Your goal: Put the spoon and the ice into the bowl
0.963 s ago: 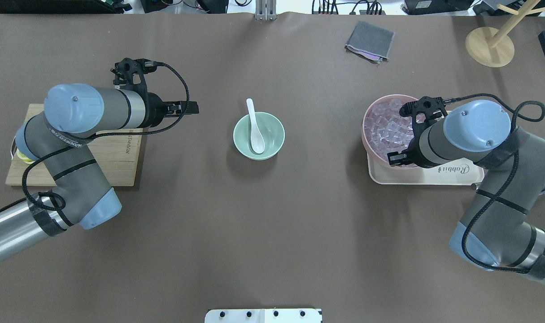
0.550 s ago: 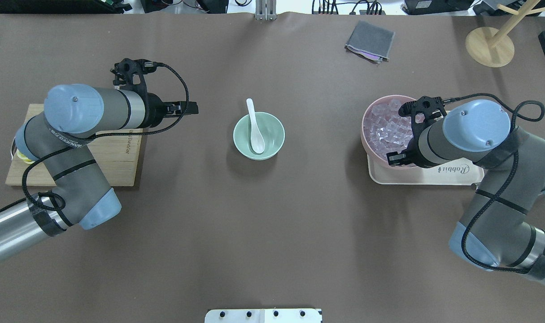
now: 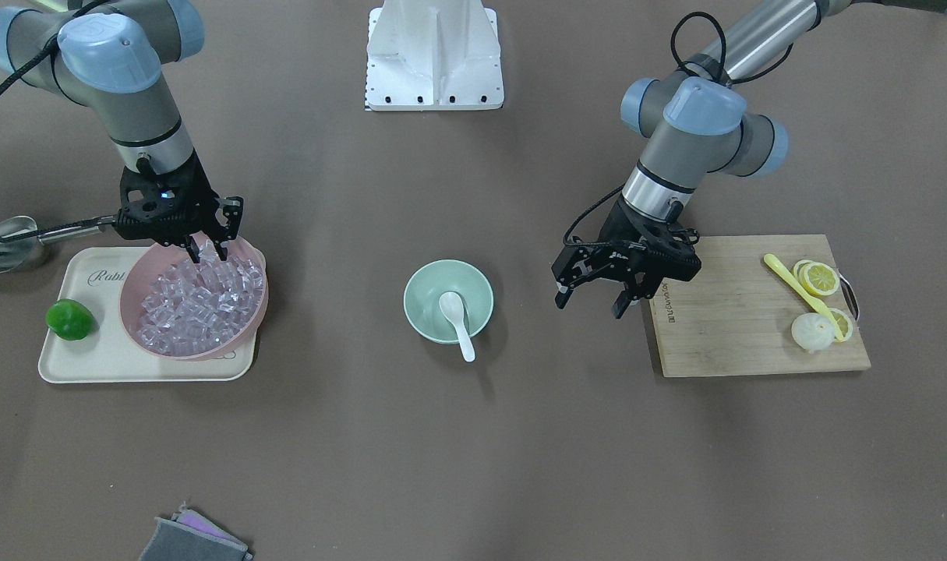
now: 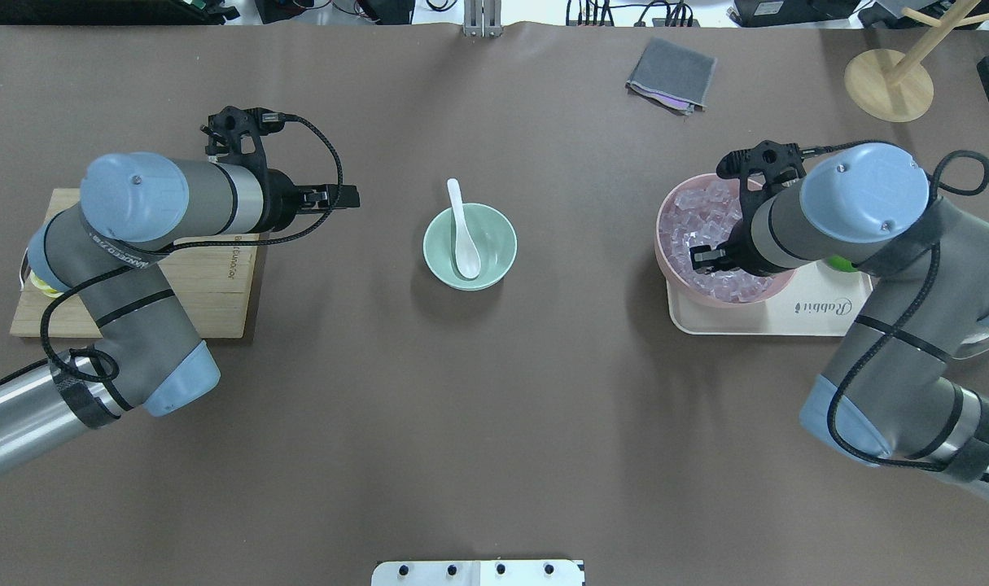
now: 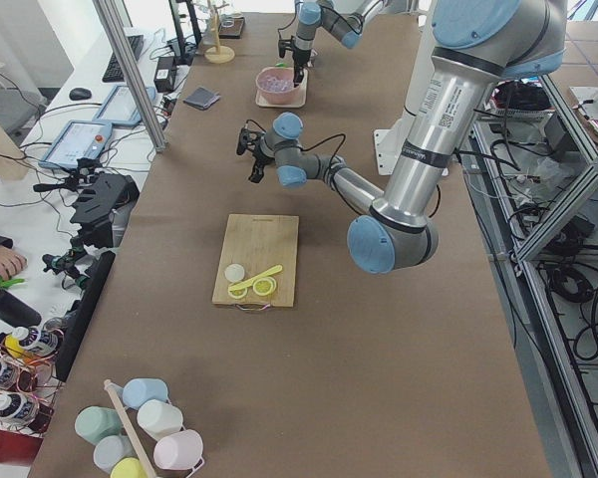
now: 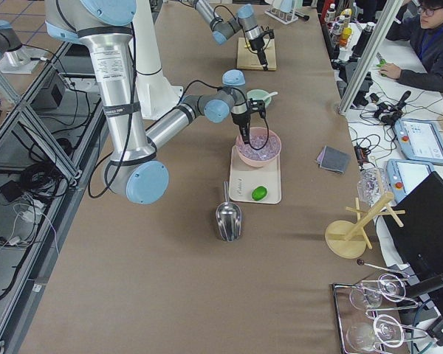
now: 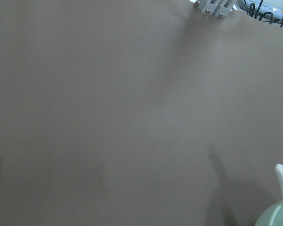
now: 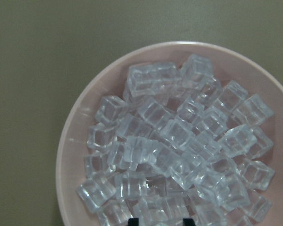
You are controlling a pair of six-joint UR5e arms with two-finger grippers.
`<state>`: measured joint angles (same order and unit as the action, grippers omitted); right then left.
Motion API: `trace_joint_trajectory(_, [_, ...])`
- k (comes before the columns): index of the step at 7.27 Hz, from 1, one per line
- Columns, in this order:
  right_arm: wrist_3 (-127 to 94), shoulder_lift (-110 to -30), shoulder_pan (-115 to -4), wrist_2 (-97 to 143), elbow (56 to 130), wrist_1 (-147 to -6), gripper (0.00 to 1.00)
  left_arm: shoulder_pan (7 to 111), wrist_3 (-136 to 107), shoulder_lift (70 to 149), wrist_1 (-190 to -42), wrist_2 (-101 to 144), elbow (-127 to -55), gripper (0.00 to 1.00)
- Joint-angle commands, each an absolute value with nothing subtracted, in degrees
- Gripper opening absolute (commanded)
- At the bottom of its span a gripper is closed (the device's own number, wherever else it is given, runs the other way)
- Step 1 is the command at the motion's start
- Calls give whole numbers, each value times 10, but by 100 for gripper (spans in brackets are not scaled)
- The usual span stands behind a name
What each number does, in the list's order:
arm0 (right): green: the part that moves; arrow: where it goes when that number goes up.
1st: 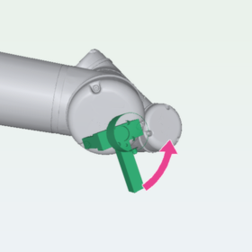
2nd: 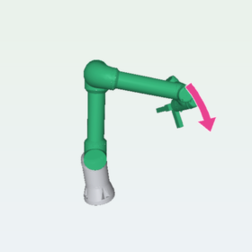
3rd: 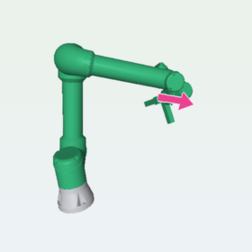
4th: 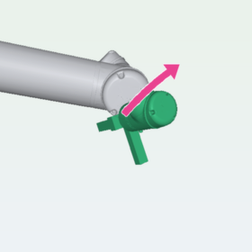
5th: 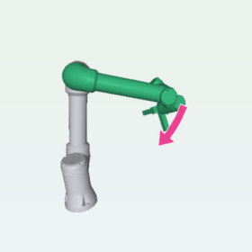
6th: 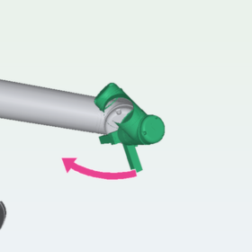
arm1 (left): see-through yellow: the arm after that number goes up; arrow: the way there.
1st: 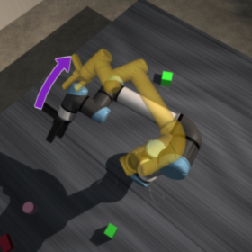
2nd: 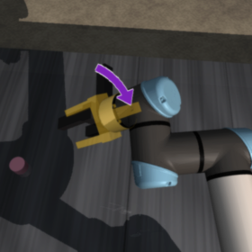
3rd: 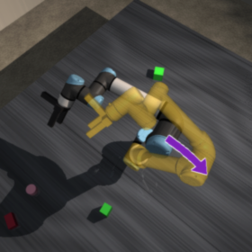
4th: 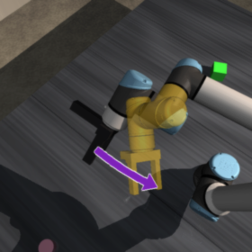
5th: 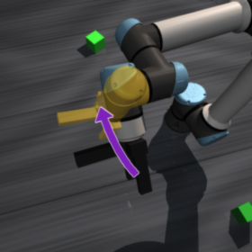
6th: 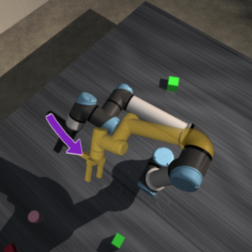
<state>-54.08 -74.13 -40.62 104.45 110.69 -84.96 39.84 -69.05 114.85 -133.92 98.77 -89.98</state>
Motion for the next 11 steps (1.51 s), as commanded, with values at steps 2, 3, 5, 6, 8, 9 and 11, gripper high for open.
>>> trace_joint_trajectory(2, [-596,-642,-409,1044,1099,-952,0,444,-551,1122,-1308,1049,-903,99])
trace_joint_trajectory(3, [-634,-611,-398,1042,1081,-952,0,488,-536,1121,-1270,1115,-904,99])
trace_joint_trajectory(5, [-691,-557,-369,1019,1035,-951,0,558,-420,1112,-1207,1186,-904,99])
trace_joint_trajectory(6, [-696,-536,-355,1005,1014,-948,0,597,-344,1094,-1194,1208,-903,99])
trace_joint_trajectory(8, [-734,-476,-330,977,951,-946,0,669,-233,1071,-1146,1236,-891,99])
trace_joint_trajectory(9, [-749,-455,-322,969,928,-945,0,685,-162,1064,-1117,1232,-876,99])
trace_joint_trajectory(11, [-767,-404,-296,935,870,-945,0,733,-85,1054,-1114,1237,-849,99])
